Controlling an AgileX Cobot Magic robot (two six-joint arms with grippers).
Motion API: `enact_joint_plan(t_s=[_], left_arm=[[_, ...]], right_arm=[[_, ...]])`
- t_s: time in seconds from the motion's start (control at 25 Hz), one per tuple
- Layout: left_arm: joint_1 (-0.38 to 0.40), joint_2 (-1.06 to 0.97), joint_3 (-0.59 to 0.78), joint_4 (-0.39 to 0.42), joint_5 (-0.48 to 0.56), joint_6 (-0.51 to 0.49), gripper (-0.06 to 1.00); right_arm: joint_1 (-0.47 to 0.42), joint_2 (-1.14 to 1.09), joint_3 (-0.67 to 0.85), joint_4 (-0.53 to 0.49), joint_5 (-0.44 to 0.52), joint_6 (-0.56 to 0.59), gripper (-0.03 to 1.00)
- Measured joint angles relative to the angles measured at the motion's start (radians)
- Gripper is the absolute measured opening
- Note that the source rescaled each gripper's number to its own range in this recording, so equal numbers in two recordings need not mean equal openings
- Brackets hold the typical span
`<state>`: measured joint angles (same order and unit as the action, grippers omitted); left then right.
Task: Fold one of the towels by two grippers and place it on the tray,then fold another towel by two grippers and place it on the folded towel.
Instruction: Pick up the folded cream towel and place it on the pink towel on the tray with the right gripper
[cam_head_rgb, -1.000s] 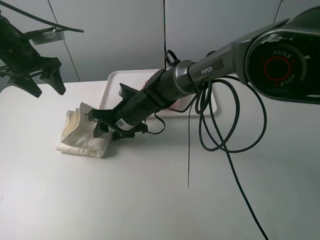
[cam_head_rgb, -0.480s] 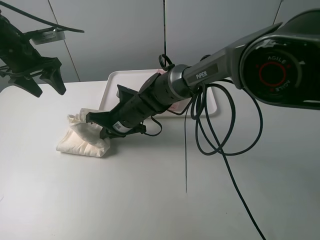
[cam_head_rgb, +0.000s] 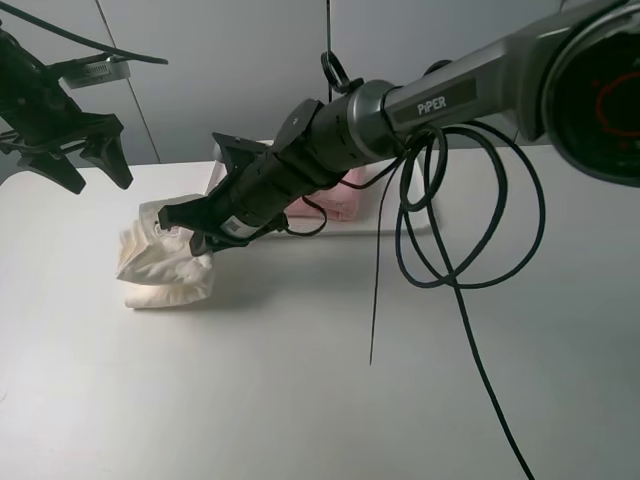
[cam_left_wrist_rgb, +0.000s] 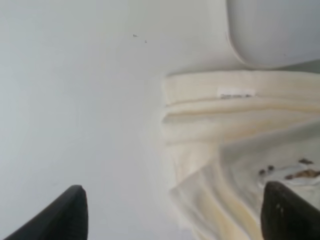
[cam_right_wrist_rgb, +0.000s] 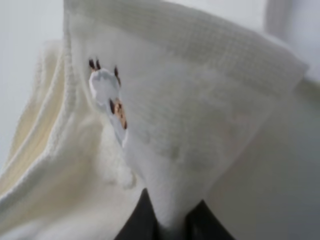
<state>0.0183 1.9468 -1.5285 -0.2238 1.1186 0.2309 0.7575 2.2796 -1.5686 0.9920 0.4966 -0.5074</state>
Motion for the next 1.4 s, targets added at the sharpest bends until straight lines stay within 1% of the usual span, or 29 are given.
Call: enact_joint_plan(t_s=[0.12, 0.28, 0.44, 0.56, 0.76, 0.88, 1.2, 1.4], left_arm=[[0.000, 0.000, 0.000, -0.002, 0.000, 0.000, 0.96], [0.005, 0.000, 0.000, -0.012, 0.004, 0.002, 0.96], [0.030, 0.000, 0.000, -0.038, 0.017, 0.019, 0.96], [0.045, 0.000, 0.000, -0.052, 0.021, 0.028, 0.96], [0.049, 0.000, 0.000, -0.062, 0.025, 0.046, 0.96], [0.049, 0.000, 0.000, -0.068, 0.025, 0.052, 0.96], [0.049, 0.000, 0.000, -0.068, 0.025, 0.054, 0.96], [0.049, 0.000, 0.000, -0.068, 0.027, 0.056, 0.96]], right_arm=[[-0.029, -0.038, -0.002, -0.068, 0.037, 0.002, 0.05], [-0.085, -0.046, -0.054, -0.164, 0.128, 0.044, 0.05], [-0.119, -0.046, -0.148, -0.284, 0.195, 0.109, 0.05], [-0.141, -0.046, -0.225, -0.330, 0.228, 0.140, 0.05], [-0.190, -0.046, -0.340, -0.352, 0.258, 0.165, 0.05], [-0.226, -0.046, -0.374, -0.356, 0.261, 0.183, 0.05], [-0.317, -0.046, -0.383, -0.358, 0.302, 0.243, 0.05], [-0.381, -0.043, -0.383, -0.296, 0.348, 0.257, 0.05]])
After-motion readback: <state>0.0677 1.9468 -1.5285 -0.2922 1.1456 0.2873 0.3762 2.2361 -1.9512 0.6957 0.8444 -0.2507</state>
